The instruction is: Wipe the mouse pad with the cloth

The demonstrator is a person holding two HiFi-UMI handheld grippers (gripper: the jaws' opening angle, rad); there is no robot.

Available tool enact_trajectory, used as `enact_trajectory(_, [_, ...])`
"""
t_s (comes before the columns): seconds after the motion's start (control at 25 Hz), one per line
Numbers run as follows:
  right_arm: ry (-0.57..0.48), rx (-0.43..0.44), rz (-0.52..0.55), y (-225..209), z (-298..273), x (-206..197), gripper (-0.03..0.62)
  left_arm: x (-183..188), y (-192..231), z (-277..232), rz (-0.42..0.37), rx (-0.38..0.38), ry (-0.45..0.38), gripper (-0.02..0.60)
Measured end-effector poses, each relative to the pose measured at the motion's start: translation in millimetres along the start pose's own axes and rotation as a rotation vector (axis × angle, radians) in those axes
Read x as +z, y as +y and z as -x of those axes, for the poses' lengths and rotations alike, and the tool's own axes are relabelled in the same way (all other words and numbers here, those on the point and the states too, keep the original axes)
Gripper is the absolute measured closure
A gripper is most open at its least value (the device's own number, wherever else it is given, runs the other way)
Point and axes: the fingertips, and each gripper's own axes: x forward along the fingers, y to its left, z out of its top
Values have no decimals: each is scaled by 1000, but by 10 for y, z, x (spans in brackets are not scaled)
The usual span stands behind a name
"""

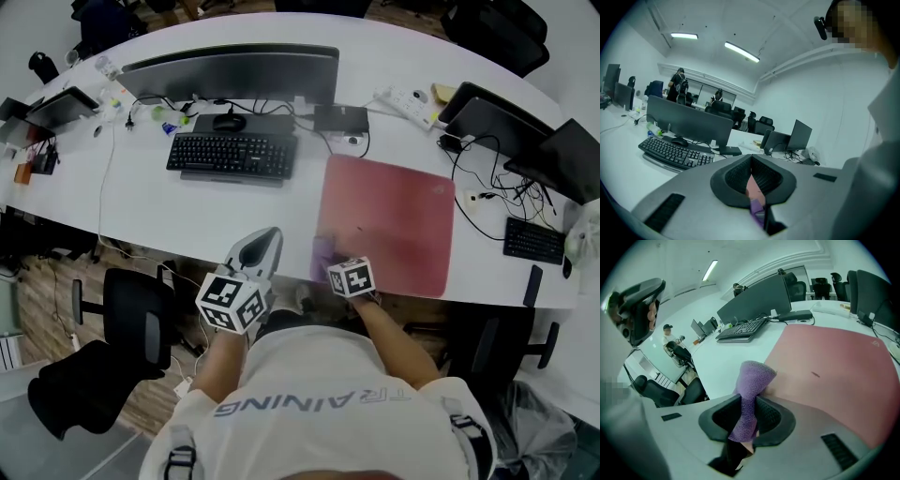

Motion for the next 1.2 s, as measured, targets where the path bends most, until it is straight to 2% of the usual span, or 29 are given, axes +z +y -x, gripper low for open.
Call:
enact_trajectory(0.32, [3, -10, -29, -411, 349, -173, 497, 20, -486, -352, -20, -25, 15, 551])
enact_trajectory(1.2, [1, -85, -107, -2010, 1598, -936, 497, -126, -2178, -1319, -48, -112, 14, 551])
